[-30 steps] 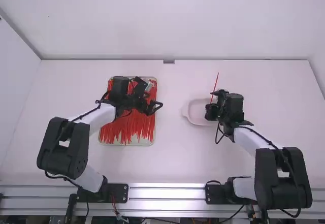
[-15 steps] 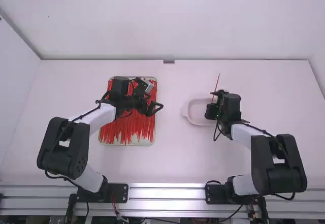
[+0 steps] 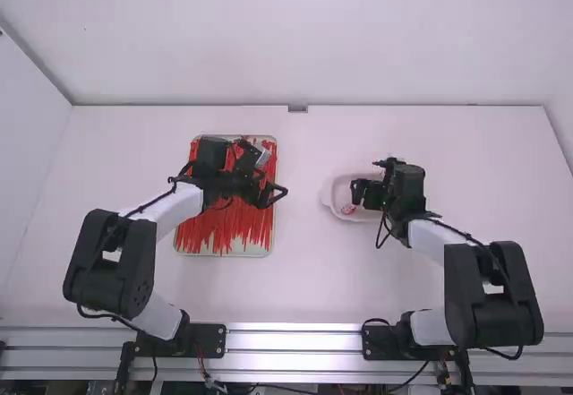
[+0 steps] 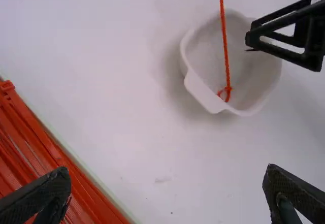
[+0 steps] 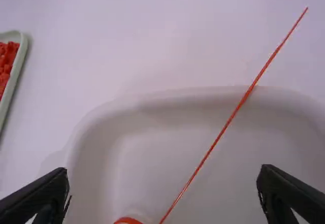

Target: Fasten the cable tie

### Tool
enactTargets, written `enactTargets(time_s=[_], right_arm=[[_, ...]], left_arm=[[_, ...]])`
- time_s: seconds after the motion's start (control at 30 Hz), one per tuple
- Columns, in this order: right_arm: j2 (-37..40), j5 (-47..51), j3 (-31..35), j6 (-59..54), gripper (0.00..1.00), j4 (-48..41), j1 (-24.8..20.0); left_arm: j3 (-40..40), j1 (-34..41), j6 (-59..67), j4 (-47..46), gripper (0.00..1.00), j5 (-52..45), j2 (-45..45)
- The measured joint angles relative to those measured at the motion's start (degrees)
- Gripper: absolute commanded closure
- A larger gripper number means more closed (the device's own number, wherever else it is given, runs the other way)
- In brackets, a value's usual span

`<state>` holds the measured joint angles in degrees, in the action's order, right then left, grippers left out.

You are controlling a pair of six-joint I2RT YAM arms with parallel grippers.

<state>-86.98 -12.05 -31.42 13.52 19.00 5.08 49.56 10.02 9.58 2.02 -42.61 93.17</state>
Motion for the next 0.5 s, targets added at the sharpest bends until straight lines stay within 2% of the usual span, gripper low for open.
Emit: enactTargets(time_s=[0.13, 0.3, 0.5], right_arm=[[6.0, 0.2, 0.0, 0.0, 0.02, -5.7, 0.0], [16.1, 0.2, 0.0, 0.3, 0.02, -11.4, -0.1], [26.1, 0.2, 0.0, 1.2, 0.02, -17.3, 0.3]], left_arm=[[0.0, 0.0, 0.8, -4.9, 0.01, 0.8, -6.1], [0.0, 0.0, 1.0, -11.6, 0.01, 3.2, -18.4], [0.0, 0.0, 1.0, -16.3, 0.01, 5.6, -26.6]])
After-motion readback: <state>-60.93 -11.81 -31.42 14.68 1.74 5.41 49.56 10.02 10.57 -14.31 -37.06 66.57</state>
